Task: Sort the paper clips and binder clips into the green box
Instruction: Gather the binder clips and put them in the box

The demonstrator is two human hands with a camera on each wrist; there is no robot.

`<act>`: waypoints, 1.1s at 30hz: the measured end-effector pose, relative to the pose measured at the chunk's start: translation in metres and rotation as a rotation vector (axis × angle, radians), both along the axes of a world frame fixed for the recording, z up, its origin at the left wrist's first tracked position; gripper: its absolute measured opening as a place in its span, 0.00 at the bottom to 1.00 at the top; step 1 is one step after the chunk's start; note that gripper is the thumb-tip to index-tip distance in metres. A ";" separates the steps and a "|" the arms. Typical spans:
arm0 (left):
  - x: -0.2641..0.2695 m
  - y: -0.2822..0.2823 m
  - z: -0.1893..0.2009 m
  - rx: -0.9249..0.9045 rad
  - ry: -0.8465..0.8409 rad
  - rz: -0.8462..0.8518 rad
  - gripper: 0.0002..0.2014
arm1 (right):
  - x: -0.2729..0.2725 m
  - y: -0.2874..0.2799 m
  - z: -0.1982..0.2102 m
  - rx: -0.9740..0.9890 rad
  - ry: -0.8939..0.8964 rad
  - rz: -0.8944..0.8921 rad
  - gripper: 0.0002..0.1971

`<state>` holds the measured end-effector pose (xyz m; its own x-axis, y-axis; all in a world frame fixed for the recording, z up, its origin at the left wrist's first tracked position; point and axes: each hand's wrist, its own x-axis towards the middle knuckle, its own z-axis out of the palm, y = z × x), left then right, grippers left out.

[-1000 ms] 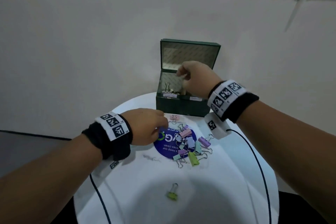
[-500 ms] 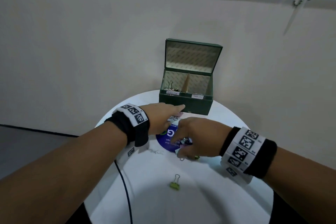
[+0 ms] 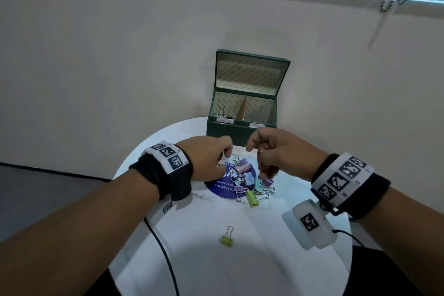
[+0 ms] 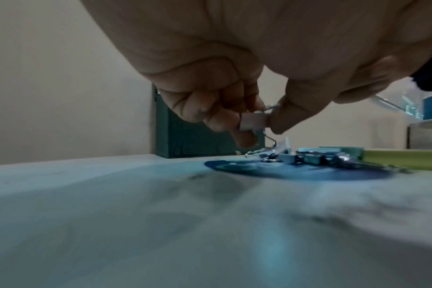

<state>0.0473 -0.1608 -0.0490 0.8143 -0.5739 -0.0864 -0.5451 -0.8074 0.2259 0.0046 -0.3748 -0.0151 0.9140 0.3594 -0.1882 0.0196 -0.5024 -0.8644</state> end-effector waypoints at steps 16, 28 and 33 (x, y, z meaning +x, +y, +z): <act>-0.011 -0.008 0.001 0.163 -0.019 -0.176 0.19 | -0.074 0.042 -0.037 -0.807 -0.350 0.629 0.10; -0.008 -0.006 -0.003 -0.013 -0.201 -0.166 0.06 | -0.045 0.010 -0.001 -0.632 -0.371 0.408 0.08; -0.010 -0.006 0.003 -0.183 -0.288 -0.032 0.03 | 0.020 -0.002 0.035 -0.377 -0.369 0.028 0.06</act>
<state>0.0369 -0.1666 -0.0457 0.7717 -0.5843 0.2512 -0.6319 -0.7492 0.1986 0.0244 -0.3768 0.0198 0.9348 0.3544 0.0233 0.3066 -0.7720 -0.5567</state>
